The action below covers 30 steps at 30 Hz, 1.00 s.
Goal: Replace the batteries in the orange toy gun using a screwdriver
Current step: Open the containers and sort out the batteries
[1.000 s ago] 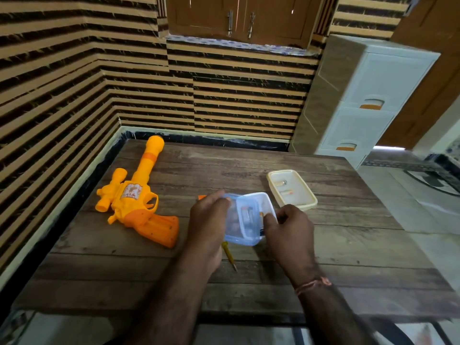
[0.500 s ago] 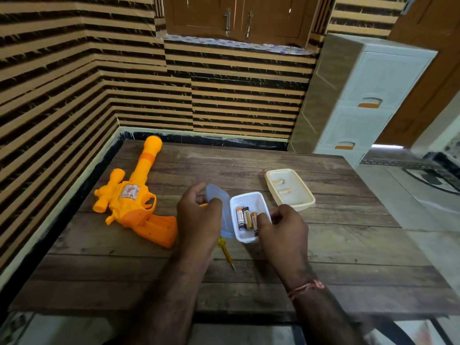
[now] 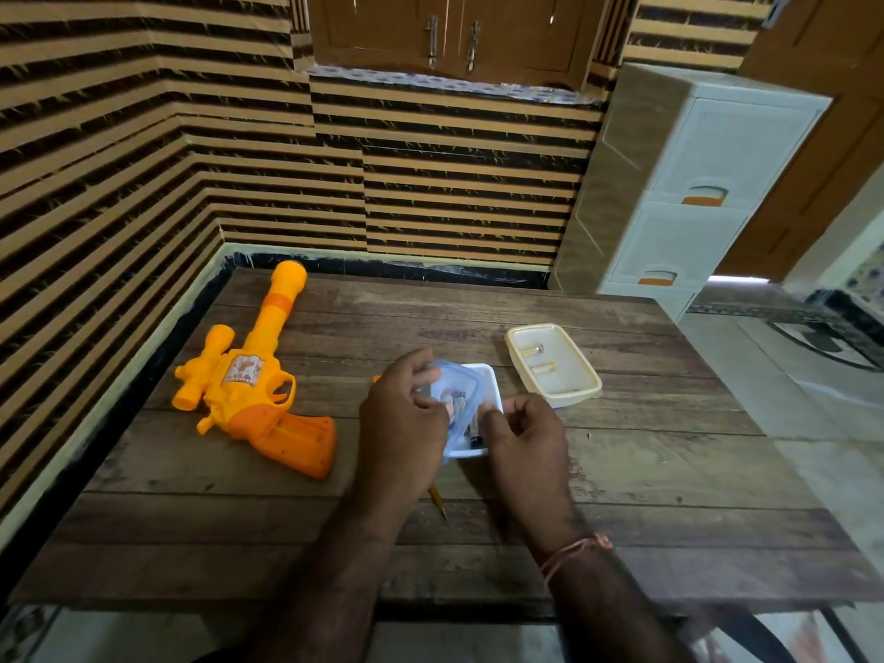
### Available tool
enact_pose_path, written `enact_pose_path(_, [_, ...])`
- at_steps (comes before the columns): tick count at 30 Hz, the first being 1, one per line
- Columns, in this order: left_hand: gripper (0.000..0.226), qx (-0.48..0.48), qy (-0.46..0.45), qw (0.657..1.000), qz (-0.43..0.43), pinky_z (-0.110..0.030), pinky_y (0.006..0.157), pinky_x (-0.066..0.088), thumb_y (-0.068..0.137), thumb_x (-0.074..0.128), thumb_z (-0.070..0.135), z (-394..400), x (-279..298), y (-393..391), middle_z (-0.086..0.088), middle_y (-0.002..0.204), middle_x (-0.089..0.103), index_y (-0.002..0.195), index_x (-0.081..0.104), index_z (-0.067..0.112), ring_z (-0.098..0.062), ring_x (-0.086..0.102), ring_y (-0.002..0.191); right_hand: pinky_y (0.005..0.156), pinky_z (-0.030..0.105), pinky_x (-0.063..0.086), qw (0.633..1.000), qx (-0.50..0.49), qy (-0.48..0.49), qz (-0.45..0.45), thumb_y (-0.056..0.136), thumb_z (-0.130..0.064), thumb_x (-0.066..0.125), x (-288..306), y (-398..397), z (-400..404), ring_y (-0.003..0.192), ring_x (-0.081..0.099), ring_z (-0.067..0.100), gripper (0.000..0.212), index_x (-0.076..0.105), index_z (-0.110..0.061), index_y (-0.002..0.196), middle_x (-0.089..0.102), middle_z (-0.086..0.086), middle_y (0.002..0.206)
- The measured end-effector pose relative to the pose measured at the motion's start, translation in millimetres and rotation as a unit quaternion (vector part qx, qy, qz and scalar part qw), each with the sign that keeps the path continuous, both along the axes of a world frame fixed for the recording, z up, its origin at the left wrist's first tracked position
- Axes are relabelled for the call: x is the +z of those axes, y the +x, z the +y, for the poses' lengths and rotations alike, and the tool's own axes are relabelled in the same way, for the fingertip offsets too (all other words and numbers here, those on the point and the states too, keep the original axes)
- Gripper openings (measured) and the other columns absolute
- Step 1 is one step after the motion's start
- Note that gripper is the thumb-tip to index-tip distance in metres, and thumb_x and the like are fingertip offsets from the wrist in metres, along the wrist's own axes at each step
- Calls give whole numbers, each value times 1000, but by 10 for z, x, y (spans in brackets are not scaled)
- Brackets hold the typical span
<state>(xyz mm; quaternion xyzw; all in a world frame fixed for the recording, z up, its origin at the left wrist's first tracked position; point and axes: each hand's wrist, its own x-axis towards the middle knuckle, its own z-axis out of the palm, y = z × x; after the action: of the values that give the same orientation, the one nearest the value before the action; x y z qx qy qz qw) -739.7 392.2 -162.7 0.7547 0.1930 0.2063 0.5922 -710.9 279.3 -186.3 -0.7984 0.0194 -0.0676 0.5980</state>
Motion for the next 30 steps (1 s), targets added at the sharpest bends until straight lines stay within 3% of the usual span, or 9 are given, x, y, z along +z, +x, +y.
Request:
enact_pose_path(5, [60, 65, 236, 968, 57, -33, 96, 38, 73, 82, 32, 30, 33, -34, 4, 126, 54, 128, 59, 31, -22, 49, 116, 70, 52, 58, 991, 19, 115, 69, 79, -25, 67, -11, -52, 61, 77, 68, 39, 10, 63, -16, 81, 71, 16, 81])
enact_pose_path(8, [64, -3, 79, 996, 36, -32, 95, 46, 79, 78, 34, 45, 29, -47, 8, 131, 47, 136, 50, 33, -12, 49, 116, 60, 42, 54, 978, 33, 178, 104, 89, -11, 63, 51, -66, 68, 65, 64, 30, 6, 60, -7, 85, 68, 21, 79])
enact_pose_path(10, [54, -47, -59, 997, 22, -30, 88, 54, 86, 73, 25, 8, 22, -35, 9, 126, 56, 133, 50, 33, -7, 58, 109, 56, 34, 51, 966, 52, 213, 134, 93, -7, 57, 90, -81, 55, 62, 61, 25, 6, 60, -3, 89, 66, 23, 77])
enact_pose_path(12, [41, -51, -105, 993, 5, -33, 83, 57, 90, 68, 18, -23, 4, -23, 8, 115, 65, 127, 55, 31, -10, 64, 102, 54, 30, 48, 958, 70, 238, 143, 94, -5, 54, 114, -95, 49, 59, 59, 23, 10, 61, -5, 87, 65, 20, 72])
enact_pose_path(15, [36, -49, -116, 992, -13, -35, 84, 57, 93, 63, 16, -47, -41, -6, 6, 110, 68, 126, 57, 28, -8, 66, 97, 62, 35, 55, 947, 85, 267, 160, 95, -7, 50, 145, -96, 53, 70, 67, 28, 16, 65, -4, 89, 71, 22, 83])
enact_pose_path(18, [41, -36, -123, 992, -12, -22, 80, 53, 95, 61, 16, -83, -45, -7, 11, 114, 63, 132, 52, 29, -2, 62, 98, 70, 38, 58, 940, 103, 281, 164, 98, -14, 50, 172, -102, 55, 82, 70, 31, 23, 67, -5, 86, 73, 23, 92])
enact_pose_path(22, [40, -26, -138, 990, -11, -5, 62, 45, 97, 57, 14, -132, -28, -1, 21, 104, 56, 132, 47, 31, 6, 58, 89, 66, 33, 57, 943, 110, 273, 156, 97, -28, 57, 178, -114, 59, 78, 68, 27, 33, 65, 3, 91, 71, 25, 87])
enact_pose_path(26, [41, -17, -121, 992, 2, -3, 58, 44, 99, 53, 18, -147, -51, 19, 8, 119, 57, 139, 46, 27, 1, 56, 94, 58, 30, 57, 956, 98, 244, 130, 96, -18, 60, 180, -104, 48, 70, 68, 22, 25, 61, 7, 90, 69, 19, 78])
enact_pose_path(30, [29, 19, -117, 992, 41, -20, 56, 41, 104, 42, 32, -80, -13, 44, -4, 100, 66, 115, 61, 12, -9, 61, 80, 56, 31, 56, 962, 99, 227, 119, 95, -12, 60, 191, -109, 67, 67, 65, 23, 18, 61, 3, 85, 67, 19, 75])
